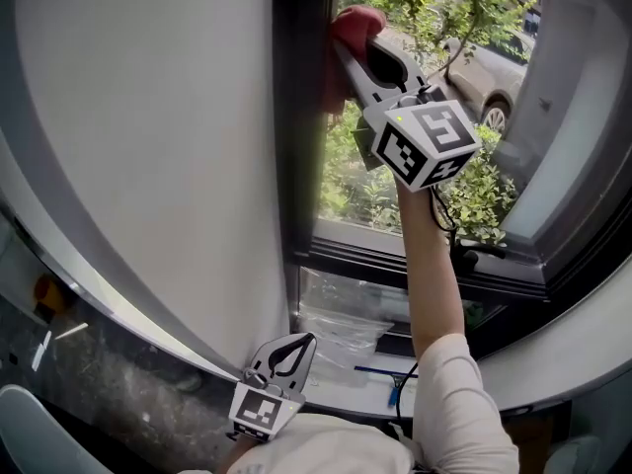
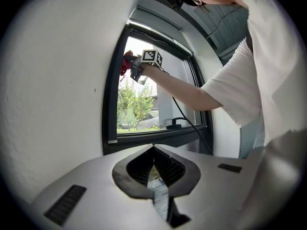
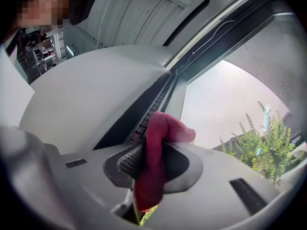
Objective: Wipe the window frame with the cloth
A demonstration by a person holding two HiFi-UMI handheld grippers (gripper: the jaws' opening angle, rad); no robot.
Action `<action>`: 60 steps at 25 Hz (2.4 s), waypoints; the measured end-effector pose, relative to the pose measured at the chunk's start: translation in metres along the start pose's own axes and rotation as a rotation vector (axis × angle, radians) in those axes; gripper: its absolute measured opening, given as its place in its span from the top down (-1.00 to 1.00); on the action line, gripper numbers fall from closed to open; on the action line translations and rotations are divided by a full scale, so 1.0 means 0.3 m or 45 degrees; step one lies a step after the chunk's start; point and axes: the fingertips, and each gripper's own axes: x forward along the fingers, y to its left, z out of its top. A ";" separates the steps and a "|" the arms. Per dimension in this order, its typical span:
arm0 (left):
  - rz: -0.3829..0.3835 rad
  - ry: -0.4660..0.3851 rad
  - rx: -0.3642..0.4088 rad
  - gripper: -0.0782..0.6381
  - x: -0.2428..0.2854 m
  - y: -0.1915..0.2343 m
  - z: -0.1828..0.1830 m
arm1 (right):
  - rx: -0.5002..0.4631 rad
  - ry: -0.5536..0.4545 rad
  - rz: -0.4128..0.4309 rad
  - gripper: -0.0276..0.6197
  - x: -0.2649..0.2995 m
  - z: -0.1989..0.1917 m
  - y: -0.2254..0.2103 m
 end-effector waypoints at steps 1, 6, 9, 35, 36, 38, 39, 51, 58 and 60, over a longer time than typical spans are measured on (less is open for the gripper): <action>0.004 0.005 -0.012 0.76 0.001 0.004 -0.004 | 0.003 -0.005 -0.006 0.64 0.002 0.000 0.003; 0.004 0.022 -0.002 0.76 0.011 0.014 -0.018 | 0.079 -0.051 -0.018 0.64 0.001 0.004 0.010; 0.002 0.032 -0.017 0.76 0.007 0.016 -0.030 | 0.095 -0.065 -0.033 0.64 -0.006 -0.020 0.016; -0.007 0.048 -0.025 0.76 -0.011 0.009 -0.037 | 0.190 -0.036 -0.055 0.64 -0.055 -0.118 0.036; -0.006 0.052 -0.028 0.76 -0.013 0.009 -0.039 | 0.195 -0.033 -0.055 0.64 -0.057 -0.122 0.038; 0.001 0.050 -0.030 0.76 -0.016 0.012 -0.040 | 0.205 -0.030 -0.057 0.64 -0.061 -0.129 0.040; 0.005 0.048 -0.032 0.76 -0.017 0.014 -0.040 | 0.212 -0.028 -0.056 0.64 -0.063 -0.133 0.041; 0.022 0.081 -0.076 0.76 -0.037 0.017 -0.074 | 0.276 0.027 -0.062 0.64 -0.092 -0.216 0.046; 0.004 0.063 -0.096 0.76 -0.049 0.007 -0.058 | 0.253 0.063 -0.077 0.64 -0.098 -0.223 0.061; 0.005 0.078 -0.103 0.76 -0.054 0.004 -0.064 | 0.273 0.072 -0.087 0.64 -0.106 -0.234 0.061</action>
